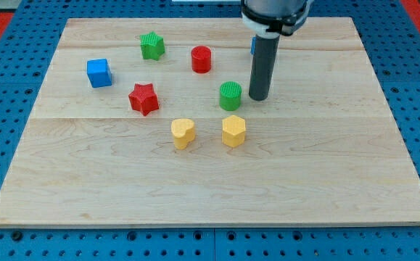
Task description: Move your arm closer to green circle
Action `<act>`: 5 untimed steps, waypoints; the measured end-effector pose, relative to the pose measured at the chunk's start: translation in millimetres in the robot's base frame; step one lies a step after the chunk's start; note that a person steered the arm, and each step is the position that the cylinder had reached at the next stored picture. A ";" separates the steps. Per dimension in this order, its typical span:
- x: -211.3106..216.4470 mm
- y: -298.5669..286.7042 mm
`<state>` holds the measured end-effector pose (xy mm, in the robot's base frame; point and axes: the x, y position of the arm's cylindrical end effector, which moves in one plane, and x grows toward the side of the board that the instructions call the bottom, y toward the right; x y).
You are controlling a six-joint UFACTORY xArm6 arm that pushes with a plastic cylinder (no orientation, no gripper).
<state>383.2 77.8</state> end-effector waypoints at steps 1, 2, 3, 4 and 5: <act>-46.7 -18.5; -69.8 -68.9; -38.2 -136.7; -14.6 -133.7; -14.5 -90.6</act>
<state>368.6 -12.8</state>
